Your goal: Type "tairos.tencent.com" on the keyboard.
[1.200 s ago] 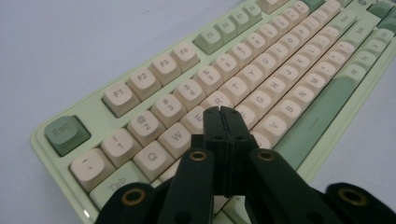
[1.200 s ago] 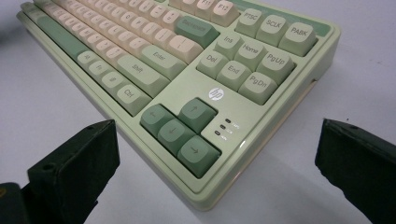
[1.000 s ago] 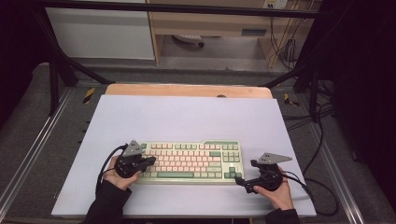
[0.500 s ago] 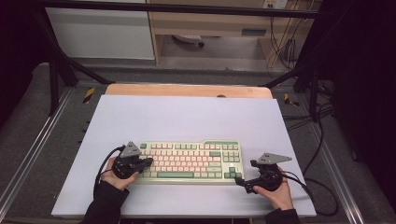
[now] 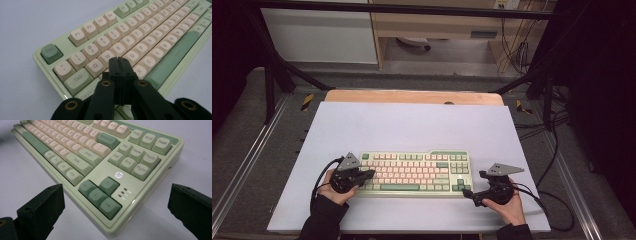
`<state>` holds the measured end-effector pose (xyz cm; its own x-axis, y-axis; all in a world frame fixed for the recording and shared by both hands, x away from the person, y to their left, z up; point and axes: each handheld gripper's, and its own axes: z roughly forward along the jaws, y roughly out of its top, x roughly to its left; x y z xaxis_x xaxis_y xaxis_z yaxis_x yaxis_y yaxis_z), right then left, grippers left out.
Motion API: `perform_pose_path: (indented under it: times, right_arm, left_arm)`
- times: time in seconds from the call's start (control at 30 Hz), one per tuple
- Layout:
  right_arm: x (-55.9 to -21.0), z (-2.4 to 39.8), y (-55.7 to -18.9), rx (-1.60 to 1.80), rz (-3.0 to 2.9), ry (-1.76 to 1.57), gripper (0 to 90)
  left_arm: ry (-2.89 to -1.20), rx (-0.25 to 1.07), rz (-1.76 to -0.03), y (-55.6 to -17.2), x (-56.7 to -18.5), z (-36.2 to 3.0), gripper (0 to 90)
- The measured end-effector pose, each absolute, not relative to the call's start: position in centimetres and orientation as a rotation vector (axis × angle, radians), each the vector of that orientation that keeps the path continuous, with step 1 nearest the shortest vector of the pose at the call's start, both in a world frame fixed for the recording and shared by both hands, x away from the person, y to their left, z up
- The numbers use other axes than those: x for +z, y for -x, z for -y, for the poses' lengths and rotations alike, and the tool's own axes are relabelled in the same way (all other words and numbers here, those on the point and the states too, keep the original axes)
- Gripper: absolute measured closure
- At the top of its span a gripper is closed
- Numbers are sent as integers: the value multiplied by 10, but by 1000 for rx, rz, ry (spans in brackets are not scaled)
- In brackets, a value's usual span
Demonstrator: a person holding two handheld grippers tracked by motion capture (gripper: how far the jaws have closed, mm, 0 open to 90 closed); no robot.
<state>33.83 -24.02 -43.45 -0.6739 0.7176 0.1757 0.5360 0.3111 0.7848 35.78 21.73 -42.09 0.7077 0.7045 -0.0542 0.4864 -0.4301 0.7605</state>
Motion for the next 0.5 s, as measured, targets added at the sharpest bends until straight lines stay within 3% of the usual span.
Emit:
perform_pose_path:
  times: [0.5]
  right_arm:
    - [-419,198,-341,1308,-2397,-1036,155]
  left_arm:
    - [-2086,347,-910,-356,-419,-224,898]
